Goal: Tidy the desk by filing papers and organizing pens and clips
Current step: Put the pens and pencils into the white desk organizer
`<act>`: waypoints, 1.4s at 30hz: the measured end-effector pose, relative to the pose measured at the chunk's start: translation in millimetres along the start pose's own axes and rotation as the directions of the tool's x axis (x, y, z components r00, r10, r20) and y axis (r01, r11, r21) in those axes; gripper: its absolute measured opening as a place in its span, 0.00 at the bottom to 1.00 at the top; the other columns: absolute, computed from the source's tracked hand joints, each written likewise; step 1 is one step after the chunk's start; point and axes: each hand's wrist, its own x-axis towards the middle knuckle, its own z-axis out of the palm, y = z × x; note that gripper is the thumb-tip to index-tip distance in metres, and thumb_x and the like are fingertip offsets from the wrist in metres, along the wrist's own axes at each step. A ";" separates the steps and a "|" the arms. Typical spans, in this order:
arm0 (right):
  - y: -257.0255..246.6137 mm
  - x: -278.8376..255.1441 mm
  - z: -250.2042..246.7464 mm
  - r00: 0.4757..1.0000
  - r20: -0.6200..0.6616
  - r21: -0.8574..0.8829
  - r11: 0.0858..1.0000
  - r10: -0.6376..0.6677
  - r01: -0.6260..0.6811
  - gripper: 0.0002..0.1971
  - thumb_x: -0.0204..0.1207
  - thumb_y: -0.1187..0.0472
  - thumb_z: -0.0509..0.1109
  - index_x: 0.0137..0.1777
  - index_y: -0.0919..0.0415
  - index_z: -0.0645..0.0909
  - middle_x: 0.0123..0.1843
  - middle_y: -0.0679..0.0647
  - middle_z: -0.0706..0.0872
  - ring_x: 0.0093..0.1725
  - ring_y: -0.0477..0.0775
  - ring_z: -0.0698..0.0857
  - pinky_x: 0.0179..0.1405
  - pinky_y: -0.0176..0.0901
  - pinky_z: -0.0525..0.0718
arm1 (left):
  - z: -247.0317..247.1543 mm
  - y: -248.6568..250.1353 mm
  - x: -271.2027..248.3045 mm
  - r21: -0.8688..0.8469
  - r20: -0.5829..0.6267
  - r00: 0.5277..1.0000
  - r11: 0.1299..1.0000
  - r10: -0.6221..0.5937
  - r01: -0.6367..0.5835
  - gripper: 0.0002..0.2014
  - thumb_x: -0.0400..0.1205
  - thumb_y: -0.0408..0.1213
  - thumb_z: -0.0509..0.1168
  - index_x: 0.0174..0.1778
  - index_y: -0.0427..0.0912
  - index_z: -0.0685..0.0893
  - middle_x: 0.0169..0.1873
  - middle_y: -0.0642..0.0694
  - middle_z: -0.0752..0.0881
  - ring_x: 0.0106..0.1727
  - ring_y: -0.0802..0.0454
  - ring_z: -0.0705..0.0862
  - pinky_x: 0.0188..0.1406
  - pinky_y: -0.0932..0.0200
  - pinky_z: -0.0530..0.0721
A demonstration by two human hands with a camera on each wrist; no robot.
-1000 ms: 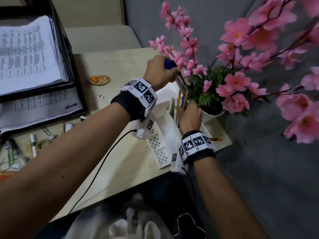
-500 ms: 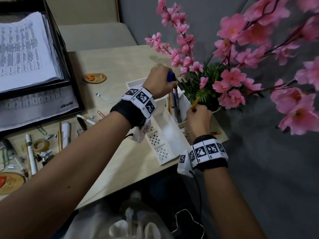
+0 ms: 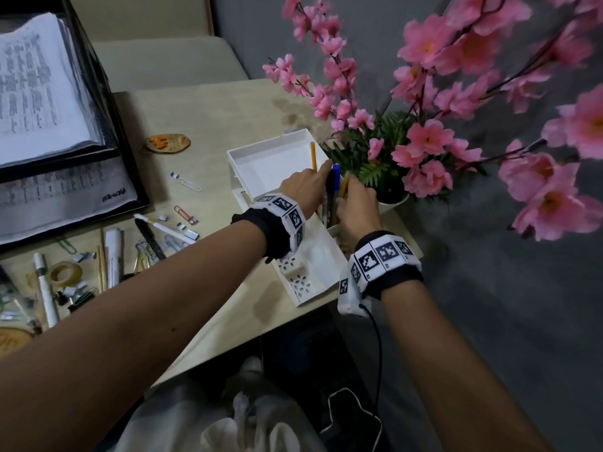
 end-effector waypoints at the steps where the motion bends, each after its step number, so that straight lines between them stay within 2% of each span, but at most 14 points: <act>1: -1.0 0.9 2.5 1.000 0.019 0.007 1.000 0.009 -0.009 0.15 0.79 0.71 0.60 0.65 0.65 0.72 0.62 0.67 0.78 0.61 0.67 0.80 0.62 0.52 0.78 | -3.2 -1.8 -1.4 -0.021 0.005 1.000 1.000 0.009 -0.009 0.33 0.81 0.29 0.59 0.82 0.43 0.54 0.54 0.31 0.82 0.54 0.32 0.83 0.41 0.47 0.75; 4: -8.0 0.2 8.5 0.999 -0.022 0.101 0.994 0.043 -0.040 0.13 0.78 0.70 0.61 0.62 0.65 0.74 0.61 0.66 0.79 0.61 0.65 0.80 0.63 0.52 0.78 | -18.7 -14.9 -15.0 -0.162 -0.060 0.998 0.986 0.020 -0.030 0.35 0.81 0.27 0.60 0.83 0.42 0.51 0.50 0.31 0.85 0.51 0.33 0.83 0.47 0.47 0.79; 9: -50.7 -28.0 26.2 0.921 -0.390 0.175 0.979 -0.026 0.101 0.14 0.76 0.71 0.61 0.61 0.64 0.71 0.62 0.63 0.79 0.60 0.62 0.80 0.51 0.46 0.75 | -36.0 -68.2 -72.7 -0.449 -0.294 0.946 0.894 -0.137 -0.010 0.24 0.81 0.31 0.62 0.75 0.40 0.68 0.44 0.37 0.89 0.44 0.39 0.87 0.49 0.50 0.84; 13: -94.7 -52.5 84.5 0.955 -0.031 0.123 0.947 -0.294 0.295 0.10 0.75 0.69 0.61 0.56 0.65 0.76 0.51 0.63 0.83 0.54 0.63 0.81 0.46 0.48 0.75 | -29.4 -139.8 -118.0 -0.738 -0.135 0.847 0.623 -0.514 0.260 0.09 0.81 0.28 0.60 0.54 0.36 0.81 0.27 0.46 0.83 0.19 0.62 0.83 0.23 0.67 0.81; 16: -108.2 -56.4 136.8 0.920 0.263 -0.043 0.949 -0.290 0.311 0.10 0.76 0.68 0.60 0.52 0.68 0.80 0.56 0.66 0.84 0.56 0.65 0.82 0.50 0.49 0.78 | -25.5 -182.0 -155.4 -0.887 0.020 0.715 0.318 -0.698 0.335 0.12 0.82 0.21 0.54 0.39 0.35 0.79 0.13 0.51 0.81 0.09 0.65 0.75 0.09 0.75 0.70; 19: -109.4 -63.6 169.2 0.903 0.346 -0.137 0.938 -0.256 0.318 0.11 0.77 0.67 0.60 0.54 0.70 0.80 0.58 0.67 0.82 0.56 0.66 0.82 0.49 0.50 0.79 | -25.7 -210.7 -191.7 -0.953 0.178 0.629 0.026 -0.757 0.301 0.16 0.82 0.20 0.50 0.32 0.38 0.74 0.10 0.49 0.78 0.08 0.62 0.74 0.08 0.74 0.72; 21: -107.3 -67.3 181.4 0.900 0.340 -0.184 0.919 -0.272 0.347 0.11 0.78 0.67 0.60 0.56 0.71 0.79 0.59 0.67 0.79 0.56 0.67 0.81 0.50 0.52 0.79 | -22.6 -227.4 -209.0 -0.951 0.233 0.599 -0.050 -0.766 0.306 0.15 0.83 0.22 0.51 0.33 0.38 0.73 0.11 0.47 0.79 0.08 0.61 0.75 0.08 0.73 0.73; 26: -107.5 -72.8 190.4 0.921 0.264 -0.214 0.914 -0.285 0.345 0.09 0.77 0.69 0.61 0.52 0.71 0.80 0.56 0.66 0.77 0.51 0.68 0.81 0.53 0.57 0.80 | -18.2 -246.1 -226.7 -0.935 0.298 0.597 -0.103 -0.745 0.338 0.11 0.83 0.24 0.53 0.38 0.37 0.77 0.14 0.48 0.82 0.14 0.58 0.80 0.13 0.71 0.76; 30: -109.2 -83.9 177.5 0.979 0.161 0.094 0.990 -0.123 0.109 0.08 0.74 0.69 0.63 0.44 0.68 0.84 0.48 0.63 0.84 0.46 0.63 0.83 0.49 0.50 0.82 | -22.7 -233.4 -219.2 -0.924 0.354 0.659 -0.139 -0.663 0.356 0.07 0.84 0.28 0.57 0.43 0.34 0.78 0.32 0.41 0.82 0.26 0.53 0.82 0.19 0.70 0.81; 34: -127.6 -113.6 164.4 0.925 0.360 0.343 0.939 -0.121 -0.010 0.06 0.72 0.69 0.68 0.40 0.62 0.86 0.31 0.52 0.82 0.31 0.47 0.78 0.31 0.28 0.76 | -19.7 -215.9 -201.3 -0.912 0.403 0.695 -0.194 -0.596 0.362 0.11 0.83 0.42 0.62 0.41 0.38 0.77 0.34 0.42 0.82 0.32 0.52 0.80 0.26 0.67 0.81; 36: -137.2 -120.6 167.0 0.884 0.432 0.342 0.939 -0.178 0.022 0.05 0.72 0.70 0.69 0.41 0.63 0.86 0.29 0.51 0.81 0.28 0.44 0.77 0.28 0.27 0.75 | -22.8 -211.3 -193.8 -0.928 0.372 0.704 -0.248 -0.605 0.277 0.15 0.86 0.41 0.56 0.34 0.40 0.74 0.29 0.44 0.79 0.26 0.55 0.78 0.22 0.66 0.77; 38: -141.9 -117.2 174.8 0.890 0.422 0.280 0.959 -0.171 0.051 0.06 0.73 0.71 0.69 0.47 0.67 0.86 0.35 0.55 0.84 0.34 0.50 0.81 0.37 0.31 0.80 | -29.8 -212.6 -191.4 -0.927 0.359 0.676 -0.330 -0.644 0.178 0.19 0.88 0.38 0.51 0.29 0.40 0.70 0.20 0.46 0.76 0.14 0.59 0.74 0.19 0.66 0.73; 40: -142.8 -111.5 184.2 0.918 0.361 0.149 0.982 -0.162 0.115 0.09 0.73 0.71 0.67 0.51 0.70 0.84 0.47 0.62 0.86 0.49 0.59 0.84 0.52 0.42 0.82 | -34.0 -219.1 -194.4 -0.944 0.327 0.647 -0.274 -0.689 0.185 0.19 0.88 0.36 0.50 0.29 0.41 0.69 0.09 0.53 0.73 0.08 0.62 0.67 0.12 0.71 0.67; 42: -141.3 -111.2 192.1 0.926 0.340 -0.008 0.984 -0.166 0.179 0.07 0.73 0.72 0.64 0.49 0.70 0.79 0.55 0.67 0.83 0.57 0.65 0.81 0.54 0.50 0.79 | -34.7 -225.1 -201.1 -0.952 0.307 0.652 -0.214 -0.693 0.220 0.19 0.88 0.37 0.50 0.30 0.41 0.71 0.06 0.53 0.71 0.07 0.63 0.64 0.08 0.73 0.62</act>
